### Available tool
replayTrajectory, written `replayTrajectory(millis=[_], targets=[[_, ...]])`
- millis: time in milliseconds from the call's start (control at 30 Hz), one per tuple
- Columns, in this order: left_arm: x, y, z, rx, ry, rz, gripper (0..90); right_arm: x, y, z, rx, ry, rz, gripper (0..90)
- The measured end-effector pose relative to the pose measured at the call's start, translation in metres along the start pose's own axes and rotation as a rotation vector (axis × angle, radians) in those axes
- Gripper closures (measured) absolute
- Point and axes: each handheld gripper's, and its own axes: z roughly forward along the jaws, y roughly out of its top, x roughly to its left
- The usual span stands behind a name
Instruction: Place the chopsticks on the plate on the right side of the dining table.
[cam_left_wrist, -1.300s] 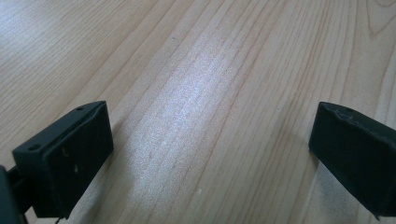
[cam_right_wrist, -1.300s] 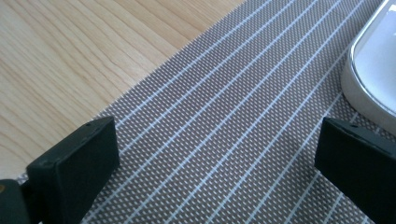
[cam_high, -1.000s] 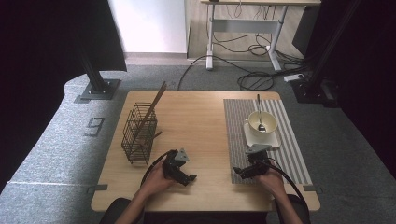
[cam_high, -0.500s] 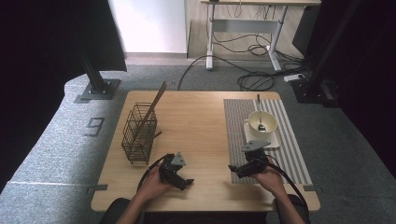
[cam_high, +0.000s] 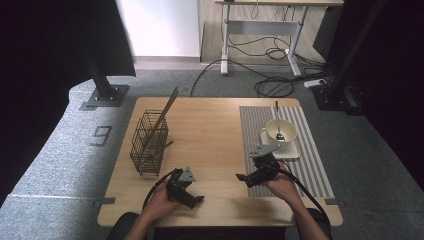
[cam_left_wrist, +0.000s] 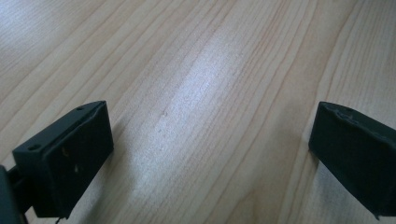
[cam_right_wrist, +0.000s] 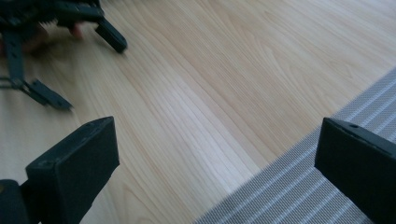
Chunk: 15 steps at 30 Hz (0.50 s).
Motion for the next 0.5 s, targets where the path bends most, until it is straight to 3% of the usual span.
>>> replayTrajectory(millis=[167,500], targets=[[-0.001,-0.003,-0.003,0.002,-0.001,0.000,0.0,0.003,0.022,0.003,-0.007,0.016,-0.027,0.0],[-0.004,-0.006,-0.005,0.001,0.009,-0.012,0.0,0.004,0.053,0.010,-0.002,0.061,-0.018,0.0]])
